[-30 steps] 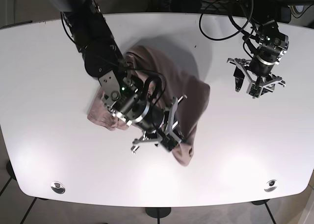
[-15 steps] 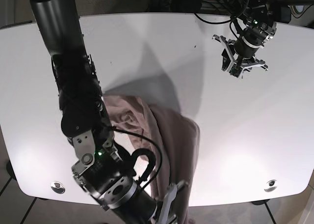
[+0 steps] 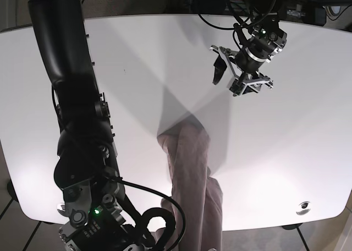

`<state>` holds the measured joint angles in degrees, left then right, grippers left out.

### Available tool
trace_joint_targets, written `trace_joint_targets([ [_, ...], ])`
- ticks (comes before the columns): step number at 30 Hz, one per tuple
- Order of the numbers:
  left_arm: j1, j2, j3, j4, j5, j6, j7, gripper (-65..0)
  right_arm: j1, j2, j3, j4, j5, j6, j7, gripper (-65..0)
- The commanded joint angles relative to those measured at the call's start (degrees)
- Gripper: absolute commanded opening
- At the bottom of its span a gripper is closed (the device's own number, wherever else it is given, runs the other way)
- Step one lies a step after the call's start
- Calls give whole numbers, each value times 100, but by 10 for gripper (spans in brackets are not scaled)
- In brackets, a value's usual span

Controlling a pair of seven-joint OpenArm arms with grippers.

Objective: Fold the T-shirt properly

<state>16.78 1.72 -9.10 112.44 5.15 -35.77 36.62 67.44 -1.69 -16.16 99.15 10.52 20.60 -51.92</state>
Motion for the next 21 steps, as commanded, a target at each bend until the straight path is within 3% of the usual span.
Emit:
trace_joint_targets([
  [1,-205,26,9,66,-71,162,-115,-299,249,-11,30,49,-37,-51,186,-629],
  [7,-557,26,71,-137,-80,355,-115,-281,162,7,21,41,-37,-51,186,-629],
  [11,-565,17,440,-541,-88,355,-115,-185,144,7,21,49,-37,-51,186,-629],
  [15,-724,61,1055,-901,-88,390,-132,-185,135,16,21,41,-37,-42,186,-629],
  [17,-847,290,1178,-1025,-88,742,-141,-183,135,16,30,41,-46,89,186,-629],
  [21,-1286,580,1346,-1561,-88,1366,-326,-185,65,112,21,41,-46,89,186,-629],
])
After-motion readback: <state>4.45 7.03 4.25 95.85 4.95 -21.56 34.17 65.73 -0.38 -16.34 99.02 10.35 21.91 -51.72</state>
